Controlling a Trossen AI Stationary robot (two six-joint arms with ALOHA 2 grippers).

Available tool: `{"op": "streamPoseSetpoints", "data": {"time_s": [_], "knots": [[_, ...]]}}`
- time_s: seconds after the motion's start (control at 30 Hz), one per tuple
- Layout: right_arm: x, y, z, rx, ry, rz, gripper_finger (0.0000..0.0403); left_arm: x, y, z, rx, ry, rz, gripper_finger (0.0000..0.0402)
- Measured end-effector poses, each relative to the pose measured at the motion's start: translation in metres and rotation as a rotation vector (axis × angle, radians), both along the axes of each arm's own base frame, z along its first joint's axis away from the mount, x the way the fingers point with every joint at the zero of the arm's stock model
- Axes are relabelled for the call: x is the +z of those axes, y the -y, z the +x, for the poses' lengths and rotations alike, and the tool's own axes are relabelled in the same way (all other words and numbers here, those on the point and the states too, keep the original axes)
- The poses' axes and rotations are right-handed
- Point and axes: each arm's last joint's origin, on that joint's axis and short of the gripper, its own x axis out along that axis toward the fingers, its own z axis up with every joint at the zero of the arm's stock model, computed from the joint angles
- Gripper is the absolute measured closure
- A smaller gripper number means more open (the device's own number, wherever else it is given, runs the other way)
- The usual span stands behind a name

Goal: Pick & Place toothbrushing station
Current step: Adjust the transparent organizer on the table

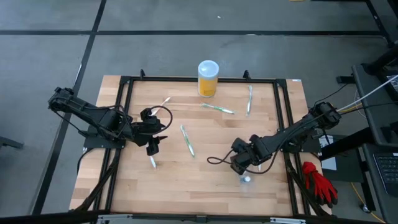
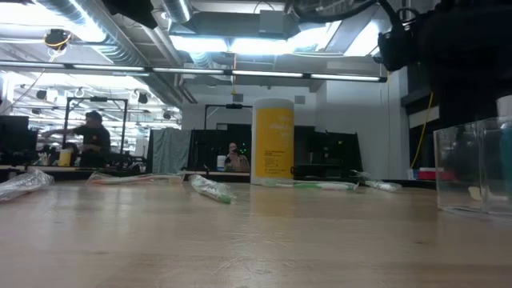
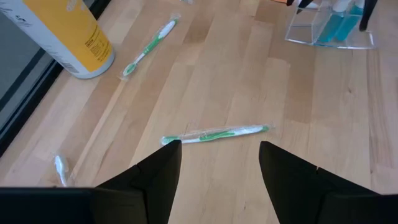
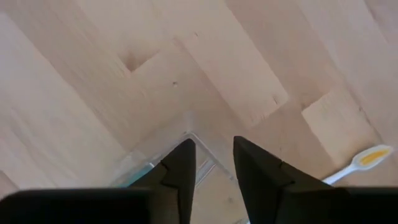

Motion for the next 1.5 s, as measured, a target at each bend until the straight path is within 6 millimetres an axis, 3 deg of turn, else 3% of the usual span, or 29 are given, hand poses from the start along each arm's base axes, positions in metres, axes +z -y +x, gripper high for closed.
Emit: {"op": "streamPoseSetpoints", "data": {"time_s": [0.23,0.7,1.5], "knots": [[0.0000,0.0000,0.0001,-0.129,0.019,0.021,0.0318,0.0001,0.0000,-0.0001,0.000,0.000,0.000,0.0188],[0.0001,0.0049,0.0029,-0.272,0.053,0.023,0.0316,0.0000,0.0000,-0.0001,-0.001,0.000,0.000,0.0188],[0.0041,0.0073,0.0049,-0.237,0.095,0.007,0.0316,0.0000,0.0000,-0.0001,0.000,0.000,-0.001,0.0188]]}}
